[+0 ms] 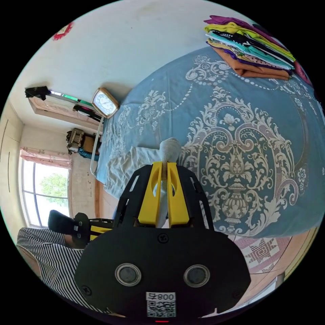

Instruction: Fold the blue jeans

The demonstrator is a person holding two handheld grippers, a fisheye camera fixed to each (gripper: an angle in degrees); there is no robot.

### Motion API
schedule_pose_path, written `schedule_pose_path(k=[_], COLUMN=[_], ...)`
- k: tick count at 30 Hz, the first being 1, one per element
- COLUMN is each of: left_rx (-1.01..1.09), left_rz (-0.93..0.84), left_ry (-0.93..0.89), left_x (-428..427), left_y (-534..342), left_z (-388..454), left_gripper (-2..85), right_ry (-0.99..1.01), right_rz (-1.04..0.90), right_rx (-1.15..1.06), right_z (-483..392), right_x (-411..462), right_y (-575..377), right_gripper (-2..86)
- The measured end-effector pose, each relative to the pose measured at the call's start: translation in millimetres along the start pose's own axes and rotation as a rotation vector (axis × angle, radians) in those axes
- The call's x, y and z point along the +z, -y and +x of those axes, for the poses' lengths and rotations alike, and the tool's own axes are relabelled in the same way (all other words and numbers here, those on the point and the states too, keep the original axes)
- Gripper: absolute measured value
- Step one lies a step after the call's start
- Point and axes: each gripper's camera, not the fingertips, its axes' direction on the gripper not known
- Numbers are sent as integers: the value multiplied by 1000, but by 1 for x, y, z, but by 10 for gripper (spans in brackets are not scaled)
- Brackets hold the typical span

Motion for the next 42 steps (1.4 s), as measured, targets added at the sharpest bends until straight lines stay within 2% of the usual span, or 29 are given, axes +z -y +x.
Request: schedule_pose_path(k=[7, 17, 29, 42], left_rx=[-161, -419, -703, -912], left_rz=[198, 375, 472, 453], left_ry=[-60, -6, -9, 48], left_x=[-122, -254, -341, -390], left_y=[-111, -305, -510, -666], left_z=[-77, -189, -308, -384], left_gripper=[18, 19, 17, 17], right_ry=[96, 106, 47, -30], right_rz=[41, -33, -223, -362], right_rx=[-78, -234, -326, -430], right_z=[-102, -292, -476, -639], right_x=[35, 168, 375, 562], right_y=[21, 61, 101, 122], right_gripper=[23, 23, 24, 30])
